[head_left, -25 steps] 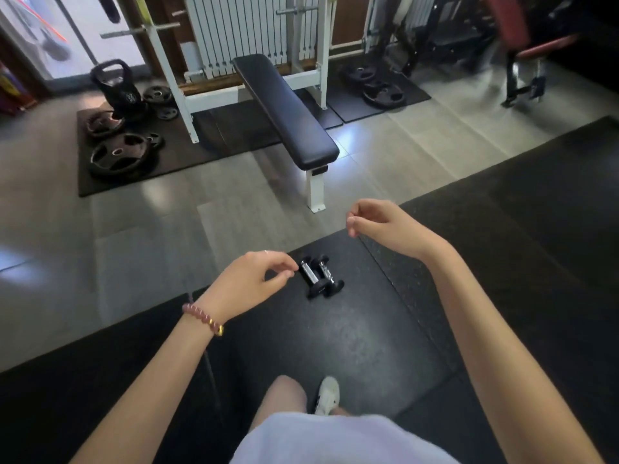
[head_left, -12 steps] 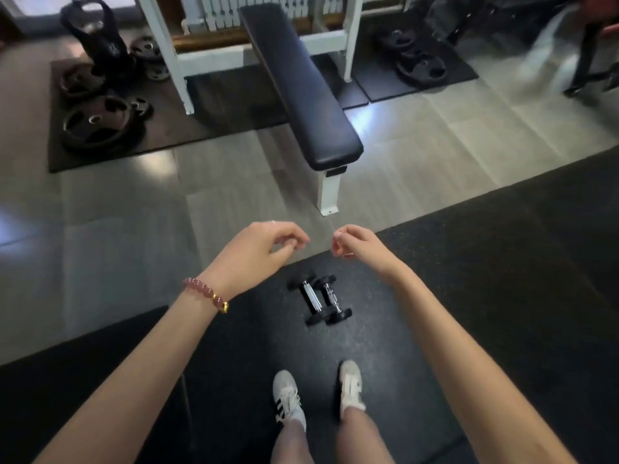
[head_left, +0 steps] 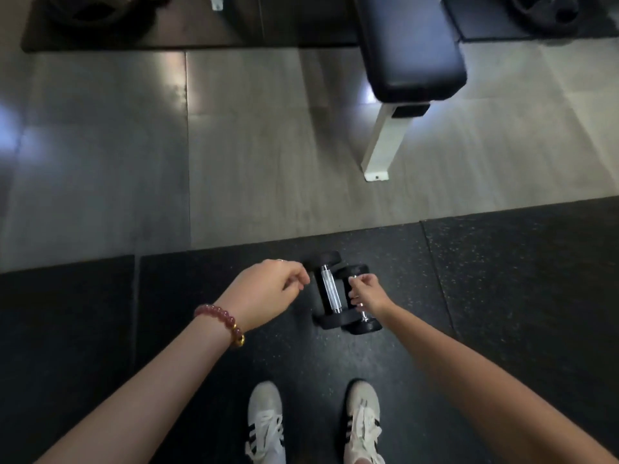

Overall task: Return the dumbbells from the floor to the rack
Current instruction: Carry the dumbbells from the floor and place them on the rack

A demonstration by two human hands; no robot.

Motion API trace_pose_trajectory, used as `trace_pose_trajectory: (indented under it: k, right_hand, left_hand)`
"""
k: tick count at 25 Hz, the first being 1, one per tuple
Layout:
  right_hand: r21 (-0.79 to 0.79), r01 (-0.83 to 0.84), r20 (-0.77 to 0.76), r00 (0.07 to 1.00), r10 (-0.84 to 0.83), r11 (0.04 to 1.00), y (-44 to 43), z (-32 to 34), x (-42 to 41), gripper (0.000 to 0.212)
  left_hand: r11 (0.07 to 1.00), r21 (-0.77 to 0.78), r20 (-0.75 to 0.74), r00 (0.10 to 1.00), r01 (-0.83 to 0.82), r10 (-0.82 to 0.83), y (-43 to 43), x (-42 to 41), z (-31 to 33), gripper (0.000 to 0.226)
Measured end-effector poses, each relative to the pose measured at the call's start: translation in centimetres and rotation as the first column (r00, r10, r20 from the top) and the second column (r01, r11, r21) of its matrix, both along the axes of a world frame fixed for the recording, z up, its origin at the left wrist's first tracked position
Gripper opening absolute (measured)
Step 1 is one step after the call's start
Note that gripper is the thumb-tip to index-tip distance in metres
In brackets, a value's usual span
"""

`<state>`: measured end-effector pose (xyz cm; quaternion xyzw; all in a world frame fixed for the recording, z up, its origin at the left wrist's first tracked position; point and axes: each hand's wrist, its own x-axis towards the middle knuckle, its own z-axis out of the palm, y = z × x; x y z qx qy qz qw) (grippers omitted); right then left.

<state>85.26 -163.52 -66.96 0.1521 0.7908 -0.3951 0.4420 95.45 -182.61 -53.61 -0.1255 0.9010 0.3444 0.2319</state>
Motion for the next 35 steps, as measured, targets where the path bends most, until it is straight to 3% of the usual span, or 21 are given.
trace_pose_trajectory:
  k: [3, 7, 9, 13, 16, 18, 21, 24, 28, 32, 35]
  right_hand:
    - [0.076, -0.091, -0.070, 0.993, 0.096, 0.993, -0.3, -9.8, 0.8, 0.026]
    - [0.224, -0.220, -0.187, 0.946, 0.263, 0.949, -1.1, -20.7, 1.3, 0.067]
    - [0.255, -0.252, -0.196, 0.932, 0.305, 0.934, -1.8, -24.2, 1.3, 0.074]
    - [0.253, -0.213, -0.144, 0.956, 0.254, 0.944, -2.7, -28.8, -1.1, 0.062]
    - [0.147, -0.035, -0.026, 0.999, 0.039, 0.988, -2.3, -30.9, -1.4, 0.032]
    - [0.162, 0.013, -0.054, 0.999, -0.005, 0.987, -1.9, -31.7, -0.9, 0.018]
    - [0.192, -0.032, -0.079, 0.996, 0.048, 0.981, -1.5, -30.9, 0.0, 0.015]
    - [0.240, -0.234, -0.058, 0.965, 0.254, 0.942, -1.2, -28.3, 1.6, 0.021]
    - [0.278, -0.587, -0.007, 0.790, 0.613, 0.760, -1.1, -22.0, 3.7, 0.032]
    - [0.254, -0.753, -0.045, 0.618, 0.785, 0.607, -1.1, -13.9, 6.0, 0.030]
    - [0.245, -0.807, -0.041, 0.545, 0.838, 0.537, -1.0, -7.0, 6.9, 0.022]
  left_hand:
    - [1.000, -0.030, 0.053, 0.999, 0.000, 0.001, 0.6, 0.7, -9.9, 0.026]
    - [0.998, -0.065, 0.055, 0.998, -0.009, 0.013, 1.2, 1.1, -20.8, 0.028]
    - [0.996, -0.082, 0.047, 0.999, -0.020, 0.024, 1.3, 1.4, -24.9, 0.028]
    - [0.993, -0.085, 0.013, 0.996, -0.084, 0.085, 2.5, 2.1, -30.7, 0.026]
    - [0.989, -0.047, 0.009, 0.990, -0.142, 0.142, 3.6, 2.2, -32.8, 0.025]
    - [0.988, -0.031, -0.006, 0.988, -0.152, 0.151, 4.2, 2.3, -33.0, 0.027]
    - [0.993, -0.105, -0.091, 0.994, -0.063, 0.053, 4.4, 2.0, -32.2, 0.037]
    - [0.975, -0.216, -0.114, 0.993, -0.056, 0.032, 4.2, 1.1, -31.3, 0.062]
    - [0.961, -0.229, 0.025, 0.986, -0.155, 0.165, 5.4, 0.7, -28.5, 0.105]
    - [0.928, -0.046, 0.085, 0.924, -0.369, 0.372, 4.1, 2.7, -22.4, 0.097]
    - [0.882, 0.026, 0.147, 0.875, -0.470, 0.462, 3.8, 4.5, -16.0, 0.088]
